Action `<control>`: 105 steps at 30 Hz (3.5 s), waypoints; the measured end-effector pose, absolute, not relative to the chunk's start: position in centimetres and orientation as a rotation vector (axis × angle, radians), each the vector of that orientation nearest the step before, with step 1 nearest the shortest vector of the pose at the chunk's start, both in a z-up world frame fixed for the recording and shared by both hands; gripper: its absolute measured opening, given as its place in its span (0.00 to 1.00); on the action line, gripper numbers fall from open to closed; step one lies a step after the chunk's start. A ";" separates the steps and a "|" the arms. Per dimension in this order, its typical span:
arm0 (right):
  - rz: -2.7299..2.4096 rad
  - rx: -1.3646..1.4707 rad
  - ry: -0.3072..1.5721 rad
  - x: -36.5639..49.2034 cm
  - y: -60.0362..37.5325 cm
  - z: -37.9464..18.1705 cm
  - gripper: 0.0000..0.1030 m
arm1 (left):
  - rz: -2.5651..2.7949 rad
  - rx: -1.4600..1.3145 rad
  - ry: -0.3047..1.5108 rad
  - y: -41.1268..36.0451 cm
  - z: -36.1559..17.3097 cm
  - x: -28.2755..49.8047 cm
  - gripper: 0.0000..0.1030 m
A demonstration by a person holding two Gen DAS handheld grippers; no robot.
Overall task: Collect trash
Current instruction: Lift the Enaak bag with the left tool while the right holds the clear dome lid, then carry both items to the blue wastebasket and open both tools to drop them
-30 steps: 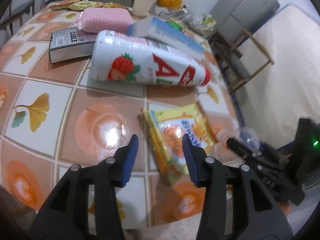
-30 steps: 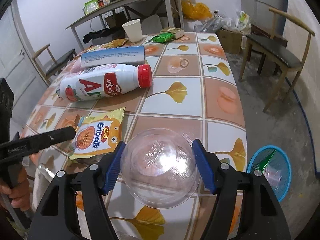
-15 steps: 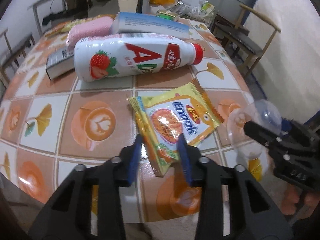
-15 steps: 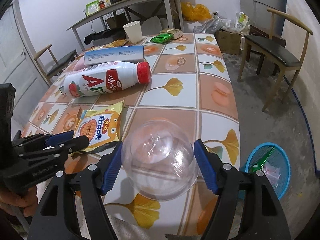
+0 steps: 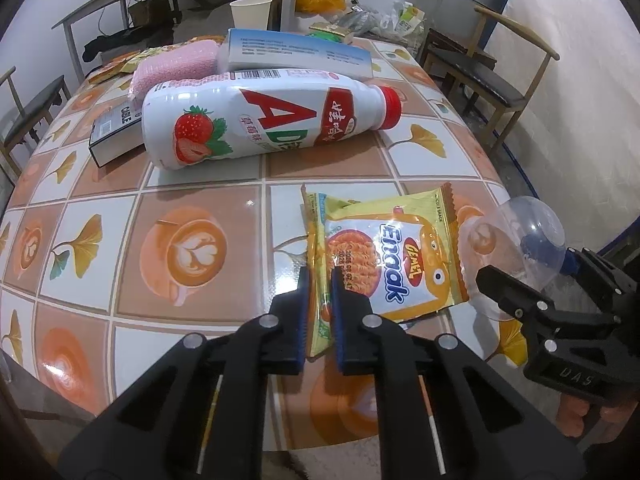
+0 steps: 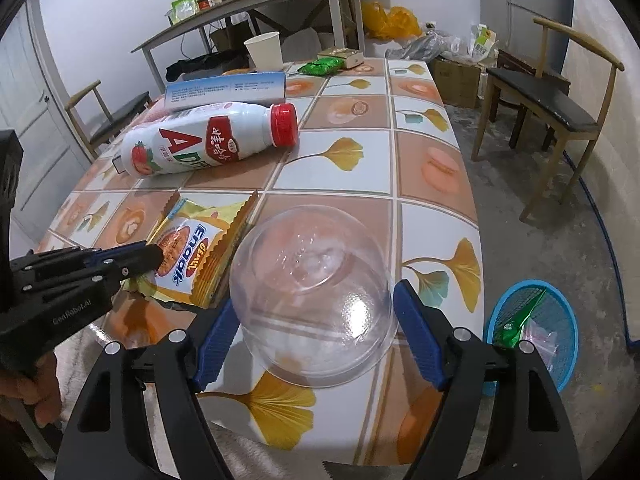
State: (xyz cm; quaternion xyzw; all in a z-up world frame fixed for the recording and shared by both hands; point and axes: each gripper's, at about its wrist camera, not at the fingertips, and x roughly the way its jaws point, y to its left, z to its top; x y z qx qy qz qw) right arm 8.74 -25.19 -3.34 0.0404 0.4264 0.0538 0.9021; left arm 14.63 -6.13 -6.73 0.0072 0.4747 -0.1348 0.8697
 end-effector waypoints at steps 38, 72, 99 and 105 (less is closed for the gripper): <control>0.078 0.154 0.766 6.2 -27.5 0.0 0.70 | -0.316 0.013 0.850 -7.3 -2.0 12.2 0.05; -0.042 0.239 0.685 2.8 -35.4 2.2 0.70 | -0.429 0.096 0.748 -14.3 2.4 11.3 0.05; -0.478 0.802 0.725 -6.3 -57.3 -6.6 0.70 | -0.773 0.216 0.991 -33.0 -4.0 13.2 0.05; -0.448 0.969 0.757 -5.4 -60.3 -10.8 0.70 | -0.807 0.247 1.102 -37.7 -7.8 13.6 0.05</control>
